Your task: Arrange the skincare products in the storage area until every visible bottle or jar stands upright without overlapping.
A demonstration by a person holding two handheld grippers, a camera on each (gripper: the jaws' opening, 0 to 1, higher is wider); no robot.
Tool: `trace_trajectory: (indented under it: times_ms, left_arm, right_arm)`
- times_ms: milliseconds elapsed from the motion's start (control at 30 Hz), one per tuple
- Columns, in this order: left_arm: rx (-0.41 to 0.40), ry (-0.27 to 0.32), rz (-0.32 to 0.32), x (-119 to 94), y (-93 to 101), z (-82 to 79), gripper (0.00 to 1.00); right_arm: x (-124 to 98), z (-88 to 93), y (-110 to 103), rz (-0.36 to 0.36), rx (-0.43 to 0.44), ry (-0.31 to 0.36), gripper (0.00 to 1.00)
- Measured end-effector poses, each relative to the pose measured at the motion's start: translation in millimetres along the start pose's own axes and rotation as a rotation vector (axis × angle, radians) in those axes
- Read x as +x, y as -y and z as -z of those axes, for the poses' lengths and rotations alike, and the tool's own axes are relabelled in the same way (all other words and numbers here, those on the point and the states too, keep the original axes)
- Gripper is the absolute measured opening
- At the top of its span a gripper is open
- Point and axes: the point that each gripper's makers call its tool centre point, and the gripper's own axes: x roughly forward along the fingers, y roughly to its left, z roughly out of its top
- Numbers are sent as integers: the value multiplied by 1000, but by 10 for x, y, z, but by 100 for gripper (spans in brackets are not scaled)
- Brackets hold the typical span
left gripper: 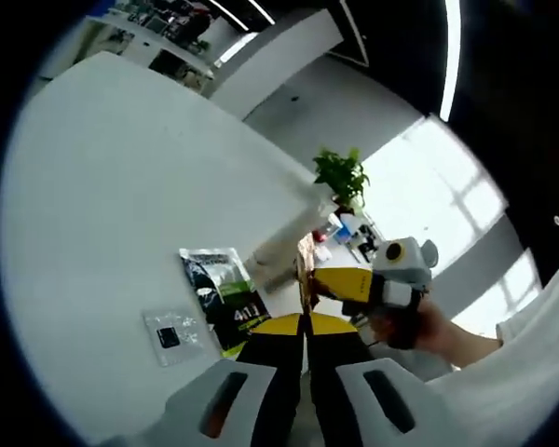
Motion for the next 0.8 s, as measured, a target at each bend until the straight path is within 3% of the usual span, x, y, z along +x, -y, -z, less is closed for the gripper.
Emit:
trace_trajectory:
  times_ms: [267, 467, 600, 800]
  left_arm:
    - [-21, -69, 16, -38, 14, 132, 0]
    - [-28, -80, 5, -65, -41, 150, 0]
    - [-32, -69, -8, -73, -105, 126, 0]
    - [-47, -59, -36, -67, -234, 99, 0]
  right_arm:
    - [79, -50, 18, -15, 6, -6, 11]
    - [104, -39, 10, -12, -32, -31, 6]
    - [114, -70, 34, 35, -179, -26, 4]
    - [200, -39, 69, 82, -309, -50, 2]
